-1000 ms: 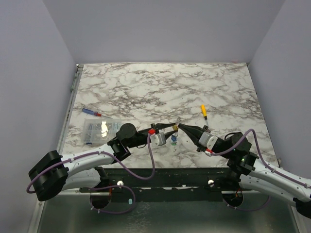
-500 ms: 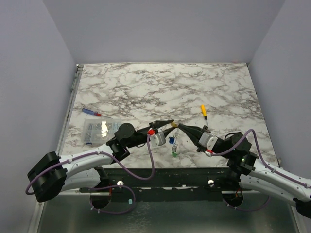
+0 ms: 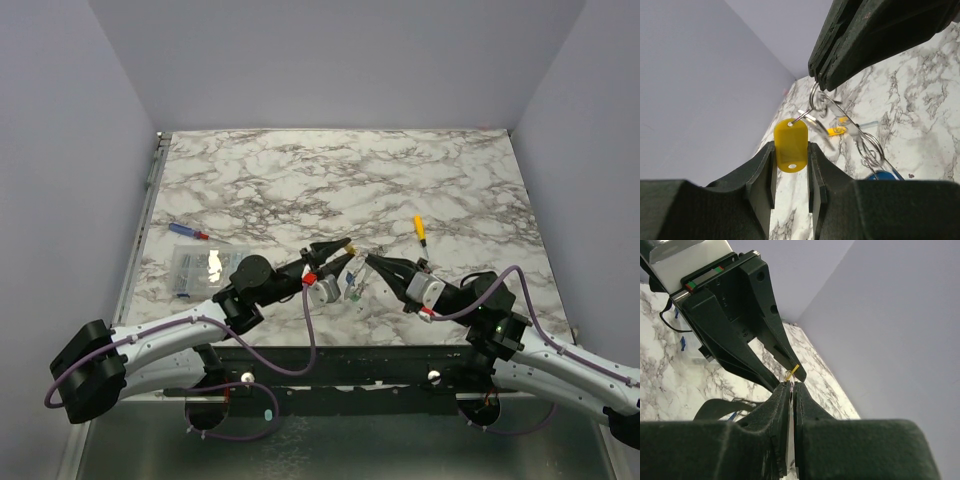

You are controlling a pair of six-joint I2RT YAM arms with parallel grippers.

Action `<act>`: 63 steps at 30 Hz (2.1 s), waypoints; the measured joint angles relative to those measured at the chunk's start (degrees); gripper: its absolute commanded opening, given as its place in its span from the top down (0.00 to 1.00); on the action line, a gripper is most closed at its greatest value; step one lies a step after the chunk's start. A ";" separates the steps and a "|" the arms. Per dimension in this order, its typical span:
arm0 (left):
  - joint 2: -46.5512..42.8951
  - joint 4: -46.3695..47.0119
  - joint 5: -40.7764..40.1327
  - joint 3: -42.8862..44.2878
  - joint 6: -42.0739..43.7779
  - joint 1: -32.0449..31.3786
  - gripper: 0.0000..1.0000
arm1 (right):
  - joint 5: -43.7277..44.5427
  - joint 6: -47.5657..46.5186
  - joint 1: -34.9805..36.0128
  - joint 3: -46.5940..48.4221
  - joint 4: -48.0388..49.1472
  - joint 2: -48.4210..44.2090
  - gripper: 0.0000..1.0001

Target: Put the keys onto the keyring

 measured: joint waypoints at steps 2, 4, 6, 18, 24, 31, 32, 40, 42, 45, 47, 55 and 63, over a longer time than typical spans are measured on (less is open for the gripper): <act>-0.48 -0.33 -0.44 0.00 0.81 0.00 1.00 | -0.02 -0.20 0.00 0.00 0.07 0.00 0.78; -0.81 -1.11 -1.14 0.00 1.49 0.00 1.00 | -0.02 -0.28 0.00 0.00 0.39 -0.02 0.72; -0.90 -1.36 -1.79 -0.09 2.12 0.02 1.00 | -0.02 -0.28 0.00 0.00 0.50 -0.02 0.68; -2.12 -3.54 -5.33 -0.09 6.08 0.22 1.00 | 0.35 -0.59 0.00 0.00 0.87 0.55 0.61; -1.88 -6.84 -9.75 0.04 9.60 0.28 1.00 | 1.27 -0.83 0.00 0.00 1.77 1.16 0.58; 1.77 -11.54 -16.61 4.81 9.99 2.73 1.00 | 1.20 -0.13 0.00 0.70 0.79 4.09 0.56; 2.16 -12.81 -17.84 6.10 9.97 3.06 1.00 | 1.20 0.22 0.00 1.51 0.00 4.96 0.56; 10.67 -23.50 -28.13 22.34 9.51 4.76 1.00 | 2.19 4.79 0.00 12.59 -7.39 10.10 0.56; 13.25 -25.16 -29.75 24.92 9.31 5.55 1.00 | 3.23 7.15 0.00 14.43 -9.09 9.94 0.56; 19.26 -28.13 -32.79 29.66 7.15 7.28 1.00 | 4.76 10.60 0.00 15.06 -11.28 8.31 0.55; 23.23 -29.68 -33.70 32.57 5.84 8.59 1.00 | 6.38 12.68 0.00 15.06 -13.03 6.36 0.55; 38.27 -35.28 -37.46 48.52 4.24 11.08 1.00 | 13.94 17.44 0.00 15.02 -18.38 -6.08 0.54; 52.81 -38.29 -39.15 69.13 3.45 11.78 1.00 | 18.49 19.87 0.00 15.02 -24.46 -9.75 0.54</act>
